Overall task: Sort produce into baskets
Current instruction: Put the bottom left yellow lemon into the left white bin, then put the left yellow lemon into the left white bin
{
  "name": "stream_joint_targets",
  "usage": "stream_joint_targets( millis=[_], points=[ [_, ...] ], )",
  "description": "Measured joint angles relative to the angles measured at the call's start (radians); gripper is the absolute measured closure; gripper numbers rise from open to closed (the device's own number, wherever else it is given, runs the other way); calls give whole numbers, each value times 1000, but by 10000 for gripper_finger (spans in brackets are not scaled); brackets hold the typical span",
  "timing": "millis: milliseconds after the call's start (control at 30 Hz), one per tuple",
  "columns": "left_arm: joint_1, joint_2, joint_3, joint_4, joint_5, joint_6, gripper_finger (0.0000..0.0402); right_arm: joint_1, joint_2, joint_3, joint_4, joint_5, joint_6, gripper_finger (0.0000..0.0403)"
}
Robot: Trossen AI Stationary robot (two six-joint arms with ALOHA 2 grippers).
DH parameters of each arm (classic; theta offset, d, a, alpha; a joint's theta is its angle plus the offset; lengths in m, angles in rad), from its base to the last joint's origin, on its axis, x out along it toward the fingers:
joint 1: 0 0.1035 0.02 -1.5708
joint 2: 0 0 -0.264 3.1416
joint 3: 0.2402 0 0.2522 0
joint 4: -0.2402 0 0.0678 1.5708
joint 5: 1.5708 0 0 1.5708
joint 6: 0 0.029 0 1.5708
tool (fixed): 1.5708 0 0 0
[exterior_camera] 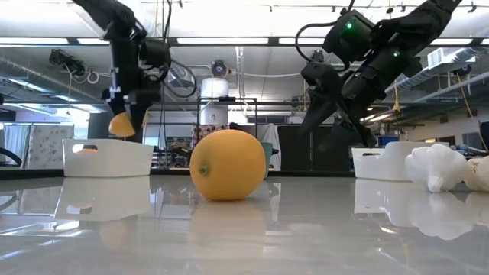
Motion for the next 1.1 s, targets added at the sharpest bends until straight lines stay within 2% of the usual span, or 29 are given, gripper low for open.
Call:
stream_joint_targets(
  millis=[233,600,933,1100],
  points=[
    [30,0,-105,90,-53,-48,81,-23,0,0,-19,7,24,137],
    [69,0,-74,61,-60,-48,6,-10,0,0,-24,-8,53,137],
    [50,-101,22,82,-53,-23,9,-10,0,0,-37,-8,52,137],
    [14,-167,30,83,-22,-35,9,-10,-2,0,-69,-9,51,137]
  ],
)
